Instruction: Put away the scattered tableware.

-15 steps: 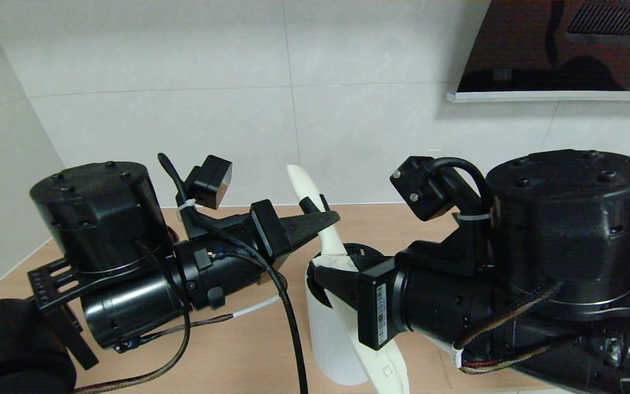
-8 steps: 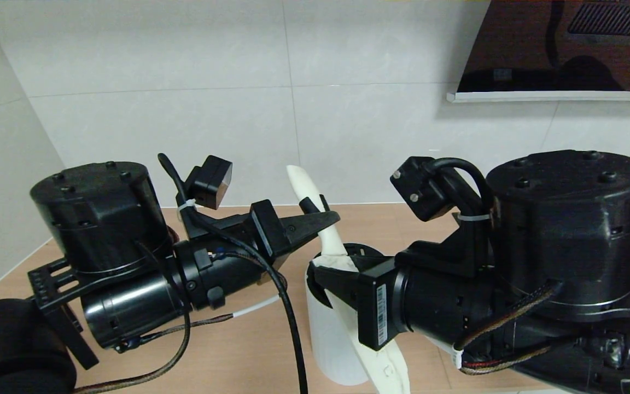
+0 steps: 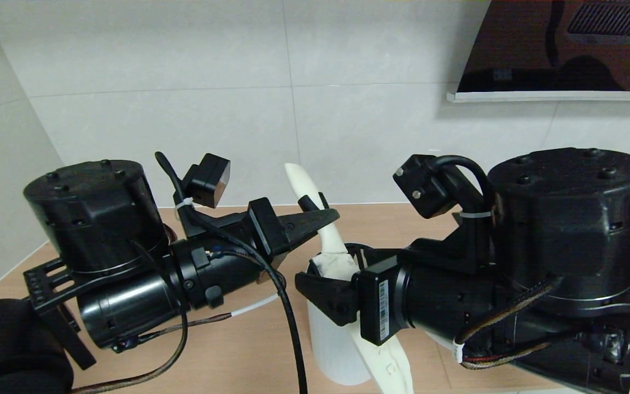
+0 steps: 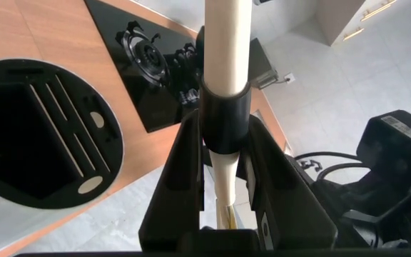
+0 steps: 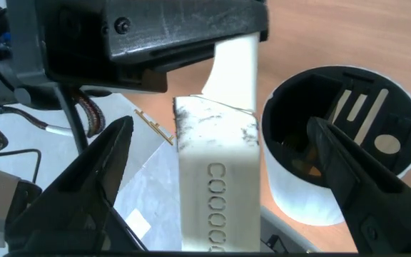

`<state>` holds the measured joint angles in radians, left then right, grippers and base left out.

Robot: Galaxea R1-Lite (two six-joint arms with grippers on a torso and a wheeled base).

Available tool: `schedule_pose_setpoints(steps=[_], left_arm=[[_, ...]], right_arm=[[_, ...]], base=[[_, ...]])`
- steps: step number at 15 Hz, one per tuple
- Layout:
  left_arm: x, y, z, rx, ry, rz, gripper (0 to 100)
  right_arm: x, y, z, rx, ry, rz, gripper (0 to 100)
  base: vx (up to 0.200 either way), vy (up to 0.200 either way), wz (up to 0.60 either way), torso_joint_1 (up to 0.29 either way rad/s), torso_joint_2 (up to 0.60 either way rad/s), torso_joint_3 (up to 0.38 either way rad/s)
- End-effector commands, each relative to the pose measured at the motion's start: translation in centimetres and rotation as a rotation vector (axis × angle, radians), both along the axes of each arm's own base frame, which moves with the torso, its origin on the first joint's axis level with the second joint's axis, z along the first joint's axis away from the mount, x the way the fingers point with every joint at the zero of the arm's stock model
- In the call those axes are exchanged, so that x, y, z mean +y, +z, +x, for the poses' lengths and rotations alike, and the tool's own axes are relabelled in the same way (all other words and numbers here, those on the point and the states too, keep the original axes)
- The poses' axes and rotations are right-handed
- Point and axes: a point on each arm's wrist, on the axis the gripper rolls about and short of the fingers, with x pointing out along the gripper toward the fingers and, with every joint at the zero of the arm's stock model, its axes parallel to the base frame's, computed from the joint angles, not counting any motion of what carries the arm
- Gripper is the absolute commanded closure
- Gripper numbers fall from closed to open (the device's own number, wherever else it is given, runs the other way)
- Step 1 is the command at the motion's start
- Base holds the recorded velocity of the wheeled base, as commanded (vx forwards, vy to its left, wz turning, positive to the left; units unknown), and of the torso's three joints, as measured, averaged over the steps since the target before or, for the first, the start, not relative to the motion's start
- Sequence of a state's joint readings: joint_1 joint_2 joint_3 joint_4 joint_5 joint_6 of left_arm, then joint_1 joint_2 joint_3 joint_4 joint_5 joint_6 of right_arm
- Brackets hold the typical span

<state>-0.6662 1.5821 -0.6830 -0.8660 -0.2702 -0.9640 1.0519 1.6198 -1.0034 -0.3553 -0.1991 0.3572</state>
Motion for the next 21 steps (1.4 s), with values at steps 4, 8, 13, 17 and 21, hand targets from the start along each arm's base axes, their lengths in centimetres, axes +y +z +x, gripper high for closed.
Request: schedule_pose_setpoints(steps=[4,8,13,17,21], left_arm=[[0.4,1.4,0.7,-0.048,0.09,-0.02,100],[0.6,3.5,2.3,-0.111,0.314,0.038,100],[-0.8,3.9,3.4,-0.197,0.574,0.267,100],[-2.0,3.1,2.0,-0.349,0.614,0.39,100],[-3.4,1.1,1.0,-0.518,0.649,0.529,100]], right_arm=[[-3.4,2.2,1.5,-0.039,-0.097,0.057,0],[-5.4,2.7,3.6,-0.041,-0.142,0.08,0],[-5.3,2.2,4.1,-0.031,-0.151,0.067,0],[-5.3,2.1,4.1,-0.029,-0.153,0.064,0],[-5.3,2.1,4.1,-0.029,-0.153,0.064,0]], base=[[0.0,0.0,0.0,0.0,0.0,0.0],[0.0,0.0,0.0,0.0,0.0,0.0],[0.0,0.0,0.0,0.0,0.0,0.0],[0.0,0.0,0.0,0.0,0.0,0.0],[0.0,0.0,0.0,0.0,0.0,0.0]])
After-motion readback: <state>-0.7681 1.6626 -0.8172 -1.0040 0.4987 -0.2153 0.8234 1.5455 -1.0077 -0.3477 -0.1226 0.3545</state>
